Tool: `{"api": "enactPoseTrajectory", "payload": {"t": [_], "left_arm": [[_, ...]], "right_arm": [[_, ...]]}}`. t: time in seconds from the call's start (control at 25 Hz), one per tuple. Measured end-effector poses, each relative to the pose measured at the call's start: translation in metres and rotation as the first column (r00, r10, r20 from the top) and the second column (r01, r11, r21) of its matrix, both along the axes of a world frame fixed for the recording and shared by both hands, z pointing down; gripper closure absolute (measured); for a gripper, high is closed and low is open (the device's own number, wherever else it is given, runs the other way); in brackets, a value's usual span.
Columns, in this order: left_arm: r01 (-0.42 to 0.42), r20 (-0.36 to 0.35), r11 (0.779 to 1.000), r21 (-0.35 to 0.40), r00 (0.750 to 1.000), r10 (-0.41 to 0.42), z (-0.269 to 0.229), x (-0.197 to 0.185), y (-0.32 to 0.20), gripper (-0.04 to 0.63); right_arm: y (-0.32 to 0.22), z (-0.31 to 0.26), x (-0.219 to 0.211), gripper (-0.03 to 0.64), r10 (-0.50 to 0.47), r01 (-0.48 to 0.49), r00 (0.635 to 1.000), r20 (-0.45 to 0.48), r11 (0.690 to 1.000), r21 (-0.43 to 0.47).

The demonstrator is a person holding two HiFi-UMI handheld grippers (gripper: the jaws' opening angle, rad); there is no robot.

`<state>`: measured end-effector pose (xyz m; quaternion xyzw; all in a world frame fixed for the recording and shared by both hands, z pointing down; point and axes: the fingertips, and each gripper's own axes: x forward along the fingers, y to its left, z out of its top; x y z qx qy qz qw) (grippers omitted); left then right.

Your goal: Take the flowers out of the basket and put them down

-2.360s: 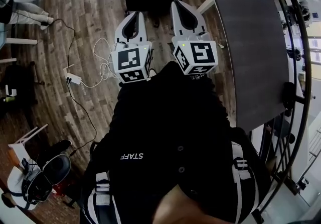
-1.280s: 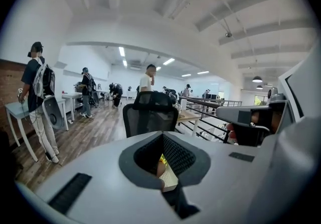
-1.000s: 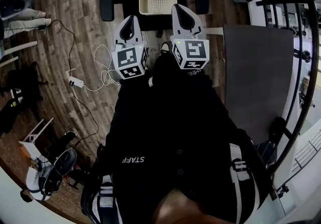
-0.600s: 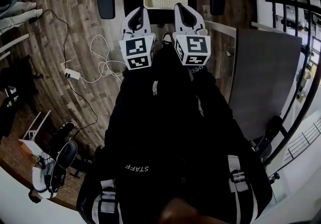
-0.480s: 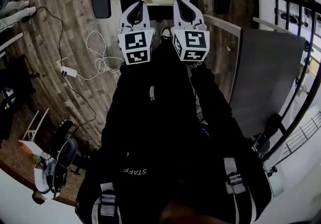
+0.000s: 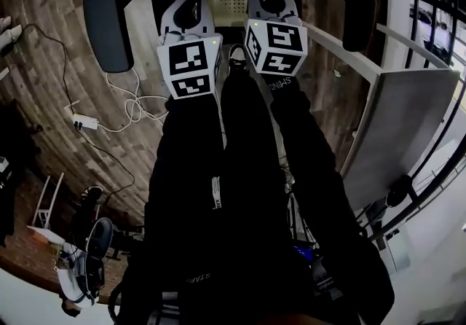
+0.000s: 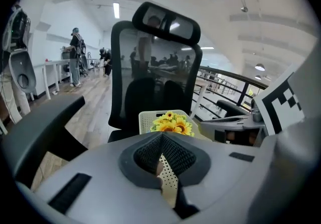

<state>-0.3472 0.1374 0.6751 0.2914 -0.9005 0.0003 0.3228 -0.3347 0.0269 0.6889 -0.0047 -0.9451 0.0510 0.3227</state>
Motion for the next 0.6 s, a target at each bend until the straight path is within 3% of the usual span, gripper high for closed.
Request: {"api": "enactPoseTrajectory", "payload": {"t": [0.24, 0.6], "left_arm": [[-0.011, -0.012, 1.000, 0.007, 1.000, 0.011, 0.043, -0.026, -0.015, 0.594], [-0.025, -0.065, 1.000, -0.002, 0.998, 0.024, 0.071, -0.044, -0.028, 0.594]], "right_arm": [[-0.015, 0.048, -0.021, 0.600, 0.043, -0.043, 0.998, -0.052, 0.999, 0.006], [-0.020, 0.096, -0.026, 0.524, 0.080, -0.082, 0.984, -0.158, 0.997, -0.007]]}}
